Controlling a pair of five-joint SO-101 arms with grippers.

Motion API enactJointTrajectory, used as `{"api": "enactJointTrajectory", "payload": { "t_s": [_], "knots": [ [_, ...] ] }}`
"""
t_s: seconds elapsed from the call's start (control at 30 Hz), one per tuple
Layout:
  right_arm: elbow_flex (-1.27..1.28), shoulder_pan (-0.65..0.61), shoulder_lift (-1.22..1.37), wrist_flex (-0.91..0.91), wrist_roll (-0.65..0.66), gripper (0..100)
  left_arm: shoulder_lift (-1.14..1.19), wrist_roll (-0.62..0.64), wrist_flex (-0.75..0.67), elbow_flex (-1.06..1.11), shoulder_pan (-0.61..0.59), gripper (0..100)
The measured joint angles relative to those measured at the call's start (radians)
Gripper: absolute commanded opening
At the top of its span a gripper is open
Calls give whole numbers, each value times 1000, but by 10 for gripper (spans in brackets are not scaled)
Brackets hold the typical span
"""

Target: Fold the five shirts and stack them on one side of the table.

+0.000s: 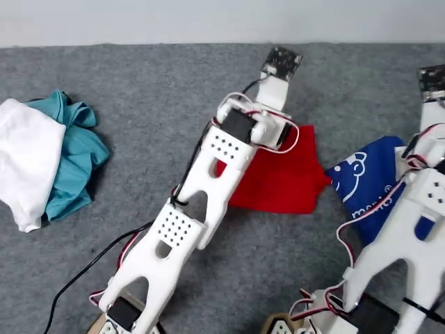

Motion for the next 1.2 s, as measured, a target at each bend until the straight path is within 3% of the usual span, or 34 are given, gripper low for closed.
{"api": "enactJointTrajectory", "payload": {
  "t_s": [0.3,0.53,0.77,1.0,1.2],
  "knots": [
    [0,0,0,0,0,285,112,0,64,-9,66,102],
    [0,0,0,0,0,285,31,0,153,-9,183,101],
    [0,0,0,0,0,285,-9,0,190,-9,192,101],
    [0,-20,0,0,0,285,34,-172,97,-9,64,101],
    [68,-146,0,0,0,285,186,-238,-11,-9,-38,101]
  ]
}}
